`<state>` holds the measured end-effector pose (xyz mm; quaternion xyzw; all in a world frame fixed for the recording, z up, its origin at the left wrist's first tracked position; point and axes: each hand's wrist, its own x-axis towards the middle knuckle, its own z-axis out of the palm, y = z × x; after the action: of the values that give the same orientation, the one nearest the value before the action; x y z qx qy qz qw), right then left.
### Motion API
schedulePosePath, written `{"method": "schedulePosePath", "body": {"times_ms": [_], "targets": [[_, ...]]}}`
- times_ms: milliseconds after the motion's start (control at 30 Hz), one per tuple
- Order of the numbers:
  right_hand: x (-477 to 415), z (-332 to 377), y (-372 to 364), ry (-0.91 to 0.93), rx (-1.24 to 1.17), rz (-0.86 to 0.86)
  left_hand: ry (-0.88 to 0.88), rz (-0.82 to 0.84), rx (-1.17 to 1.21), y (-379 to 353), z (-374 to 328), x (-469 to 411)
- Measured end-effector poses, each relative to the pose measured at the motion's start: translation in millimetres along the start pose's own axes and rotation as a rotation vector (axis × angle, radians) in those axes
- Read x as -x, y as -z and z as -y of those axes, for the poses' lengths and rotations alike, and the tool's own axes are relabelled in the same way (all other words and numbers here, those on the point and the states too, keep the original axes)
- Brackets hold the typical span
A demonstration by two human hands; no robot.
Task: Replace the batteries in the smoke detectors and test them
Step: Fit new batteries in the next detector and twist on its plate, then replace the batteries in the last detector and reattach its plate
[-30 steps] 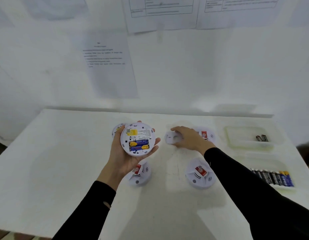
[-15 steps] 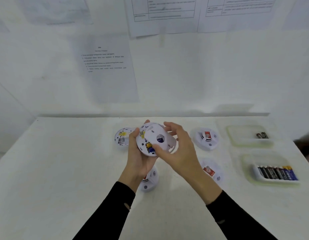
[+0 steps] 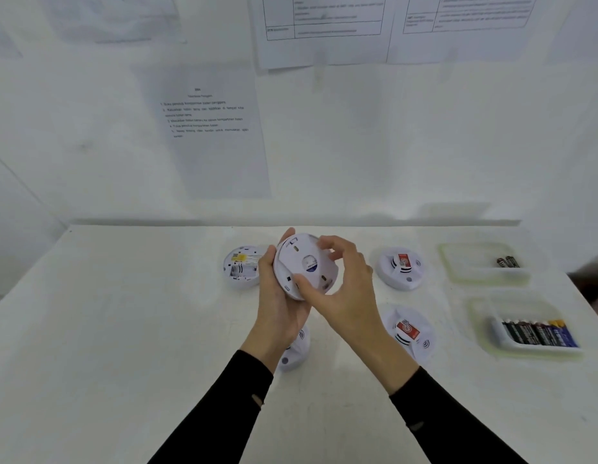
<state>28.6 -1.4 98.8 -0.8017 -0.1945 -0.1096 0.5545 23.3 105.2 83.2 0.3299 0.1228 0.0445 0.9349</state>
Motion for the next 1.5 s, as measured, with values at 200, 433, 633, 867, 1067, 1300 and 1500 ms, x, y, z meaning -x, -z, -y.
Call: {"method": "schedulePosePath", "body": {"times_ms": [200,433,633,867,1067,1300,1500], "targets": [[-6,1,7,-0.016,-0.004,0.025,-0.060,-0.027,0.019,-6,2,-7],[-10,6,6,-0.079,-0.020,0.004,-0.113,-0.033,-0.032,-10,1,-11],[-13,3,5,-0.138,-0.047,-0.004,-0.168,0.018,-0.118,-10,2,-10],[-15,3,3,-0.249,-0.118,-0.025,-0.184,-0.011,-0.202,-11,4,-11],[-19,-5,7,-0.317,-0.167,-0.007,-0.101,0.079,-0.191,-5,3,-18],[-40,-59,45,-0.528,-0.230,-0.039,-0.032,0.027,-0.940,6,1,-50],[-33,-85,54,-0.574,-0.119,-0.078,-0.121,0.204,-1.617,23,33,-96]]}}
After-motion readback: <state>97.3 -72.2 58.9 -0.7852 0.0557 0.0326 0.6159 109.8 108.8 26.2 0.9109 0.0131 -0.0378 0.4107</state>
